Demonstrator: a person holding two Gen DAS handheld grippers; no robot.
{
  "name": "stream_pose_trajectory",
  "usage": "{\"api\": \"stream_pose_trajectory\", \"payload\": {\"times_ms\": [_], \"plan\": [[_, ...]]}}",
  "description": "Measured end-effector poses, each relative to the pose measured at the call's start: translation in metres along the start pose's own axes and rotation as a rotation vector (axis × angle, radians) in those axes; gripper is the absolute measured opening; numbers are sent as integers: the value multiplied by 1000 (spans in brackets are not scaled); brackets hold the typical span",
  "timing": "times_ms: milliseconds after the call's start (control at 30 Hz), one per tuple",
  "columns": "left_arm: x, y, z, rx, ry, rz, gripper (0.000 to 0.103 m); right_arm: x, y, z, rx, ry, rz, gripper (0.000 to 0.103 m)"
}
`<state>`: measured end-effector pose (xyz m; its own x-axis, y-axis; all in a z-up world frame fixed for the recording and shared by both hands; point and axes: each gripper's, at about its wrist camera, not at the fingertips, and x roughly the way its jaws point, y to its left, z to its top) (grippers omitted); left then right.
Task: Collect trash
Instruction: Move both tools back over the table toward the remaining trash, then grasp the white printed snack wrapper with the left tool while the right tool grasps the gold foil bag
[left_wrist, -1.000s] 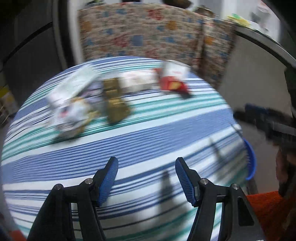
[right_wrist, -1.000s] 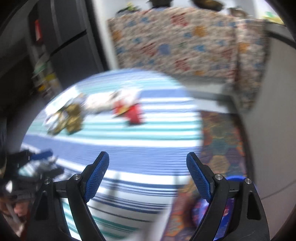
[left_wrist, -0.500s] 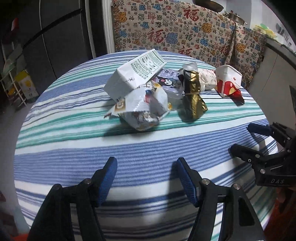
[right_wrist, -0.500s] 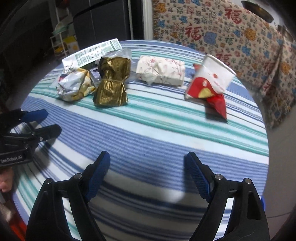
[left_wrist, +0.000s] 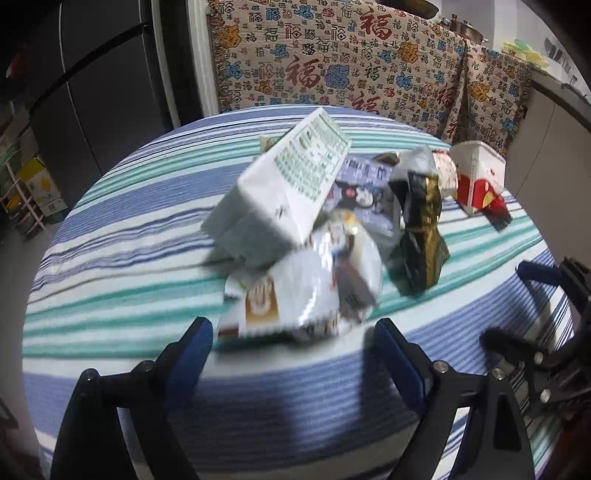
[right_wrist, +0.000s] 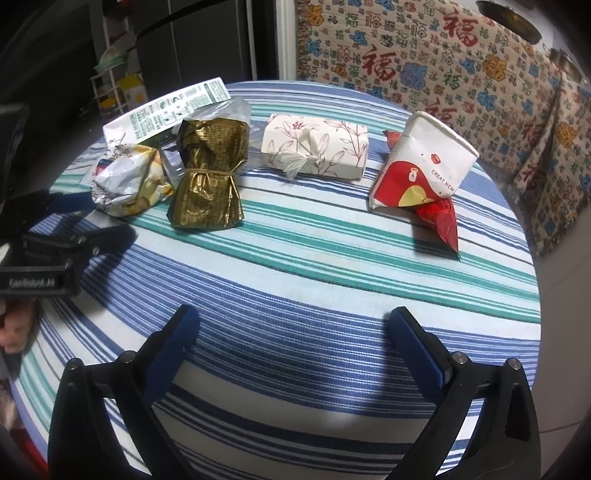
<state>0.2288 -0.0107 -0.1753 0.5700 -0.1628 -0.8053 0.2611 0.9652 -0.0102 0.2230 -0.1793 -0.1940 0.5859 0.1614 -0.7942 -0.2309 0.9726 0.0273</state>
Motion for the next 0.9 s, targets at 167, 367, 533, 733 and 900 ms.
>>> {"api": "stream_pose_trajectory", "payload": {"times_ms": [167, 367, 533, 733, 900], "plan": [[-7, -1, 15, 21, -60, -37, 86, -1, 0, -1, 2, 1, 2, 102], [-20, -3, 11, 32, -56, -32, 49, -1, 0, -1, 2, 1, 3, 103], [-48, -2, -17, -22, -39, -36, 50, -1, 0, -1, 1, 1, 3, 103], [-58, -5, -39, -2, -35, -50, 71, -1, 0, 0, 2, 1, 3, 103], [-40, -9, -40, 41, 3, -31, 71, -1, 0, -1, 2, 0, 5, 103]]}}
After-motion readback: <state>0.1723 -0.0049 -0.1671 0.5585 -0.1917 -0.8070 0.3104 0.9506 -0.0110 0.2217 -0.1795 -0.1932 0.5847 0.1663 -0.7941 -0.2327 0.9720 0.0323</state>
